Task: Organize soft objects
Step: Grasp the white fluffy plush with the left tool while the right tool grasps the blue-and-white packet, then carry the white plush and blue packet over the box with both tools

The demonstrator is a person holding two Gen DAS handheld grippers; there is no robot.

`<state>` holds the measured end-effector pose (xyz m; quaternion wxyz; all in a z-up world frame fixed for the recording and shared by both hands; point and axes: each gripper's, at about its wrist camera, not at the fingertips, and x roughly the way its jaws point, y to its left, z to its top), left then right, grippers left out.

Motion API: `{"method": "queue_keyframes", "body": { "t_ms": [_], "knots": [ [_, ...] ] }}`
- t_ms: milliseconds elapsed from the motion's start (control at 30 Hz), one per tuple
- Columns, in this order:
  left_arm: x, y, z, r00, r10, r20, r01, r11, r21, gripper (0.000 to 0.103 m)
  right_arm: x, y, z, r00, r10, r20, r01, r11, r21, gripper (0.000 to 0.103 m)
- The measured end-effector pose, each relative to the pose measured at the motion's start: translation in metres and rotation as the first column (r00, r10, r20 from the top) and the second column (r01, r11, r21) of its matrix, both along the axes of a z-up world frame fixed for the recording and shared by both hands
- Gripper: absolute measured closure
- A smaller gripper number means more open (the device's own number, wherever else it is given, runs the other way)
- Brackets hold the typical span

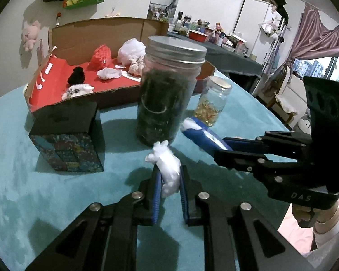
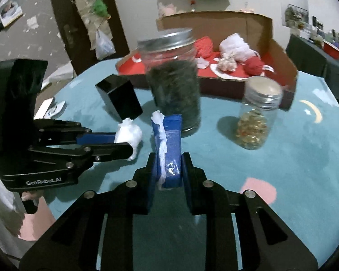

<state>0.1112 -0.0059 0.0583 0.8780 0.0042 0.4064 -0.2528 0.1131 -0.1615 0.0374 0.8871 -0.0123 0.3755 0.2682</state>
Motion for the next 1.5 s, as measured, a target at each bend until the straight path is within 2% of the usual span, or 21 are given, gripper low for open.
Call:
{"method": "queue_keyframes", "body": {
  "t_ms": [367, 767, 1133, 1333, 1500],
  "knots": [
    [-0.001, 0.014, -0.003, 0.999, 0.034, -0.025, -0.034, 0.999, 0.003, 0.087, -0.003, -0.011, 0.000, 0.999, -0.033, -0.005, 0.033, 0.999, -0.015, 0.083],
    [-0.009, 0.074, -0.002, 0.984, 0.172, -0.047, -0.171, 0.985, 0.013, 0.087, -0.002, -0.046, -0.004, 0.993, -0.113, -0.038, 0.113, 0.993, -0.025, 0.083],
    [0.008, 0.123, -0.009, 0.960, 0.272, -0.059, -0.269, 0.962, 0.052, 0.087, 0.008, -0.075, -0.009, 0.986, -0.161, -0.050, 0.157, 0.985, -0.069, 0.083],
    [0.025, 0.135, -0.010, 0.966, 0.256, -0.035, -0.252, 0.964, 0.086, 0.087, 0.013, -0.088, -0.012, 0.981, -0.187, -0.053, 0.181, 0.979, -0.093, 0.083],
    [0.042, 0.138, -0.004, 0.979, 0.206, 0.004, -0.205, 0.973, 0.106, 0.087, 0.024, -0.100, -0.007, 0.981, -0.192, -0.029, 0.188, 0.976, -0.106, 0.083]
  ]
}}
